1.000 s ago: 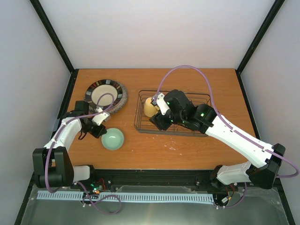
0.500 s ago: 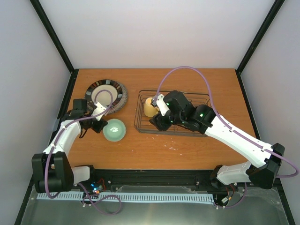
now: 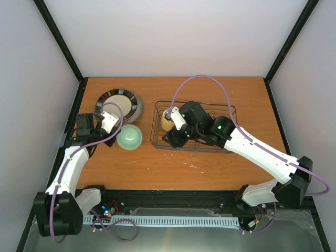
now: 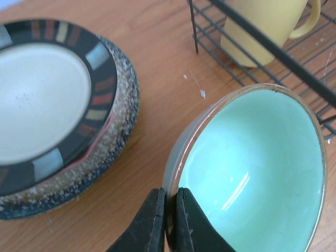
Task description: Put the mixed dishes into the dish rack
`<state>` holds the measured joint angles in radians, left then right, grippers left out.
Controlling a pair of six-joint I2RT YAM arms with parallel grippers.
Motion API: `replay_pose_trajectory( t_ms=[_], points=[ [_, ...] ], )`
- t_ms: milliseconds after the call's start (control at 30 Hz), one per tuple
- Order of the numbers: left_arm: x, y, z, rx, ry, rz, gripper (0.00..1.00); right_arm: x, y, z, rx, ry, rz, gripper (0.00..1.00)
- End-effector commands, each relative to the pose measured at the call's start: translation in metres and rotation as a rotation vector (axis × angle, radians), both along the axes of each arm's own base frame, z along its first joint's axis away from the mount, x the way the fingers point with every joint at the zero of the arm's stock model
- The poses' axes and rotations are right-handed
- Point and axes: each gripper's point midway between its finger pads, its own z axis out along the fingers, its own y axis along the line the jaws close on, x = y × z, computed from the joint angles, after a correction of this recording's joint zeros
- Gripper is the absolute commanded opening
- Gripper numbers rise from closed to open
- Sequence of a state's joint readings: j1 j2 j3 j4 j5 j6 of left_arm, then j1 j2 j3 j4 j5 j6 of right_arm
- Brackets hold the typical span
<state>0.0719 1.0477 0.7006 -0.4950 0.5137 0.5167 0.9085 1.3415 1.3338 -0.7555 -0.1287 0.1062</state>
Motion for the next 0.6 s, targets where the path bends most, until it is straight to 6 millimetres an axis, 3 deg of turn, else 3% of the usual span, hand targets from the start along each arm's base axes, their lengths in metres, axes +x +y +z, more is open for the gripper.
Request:
replay_pose_trajectory(
  t_ms=[0,300,567],
  points=[
    [0.012,-0.009,0.047,-0.053,-0.193,-0.033,0.0,0.001,0.011,-0.002,0.066,0.068,0.027,0.66],
    [0.014,-0.001,0.09,-0.009,-0.358,0.012,0.01,0.007,0.021,-0.001,0.249,0.286,0.079,0.71],
    [0.012,0.014,0.146,0.027,-0.618,0.113,0.01,-0.017,0.048,0.04,0.488,0.569,0.236,0.69]
  ],
)
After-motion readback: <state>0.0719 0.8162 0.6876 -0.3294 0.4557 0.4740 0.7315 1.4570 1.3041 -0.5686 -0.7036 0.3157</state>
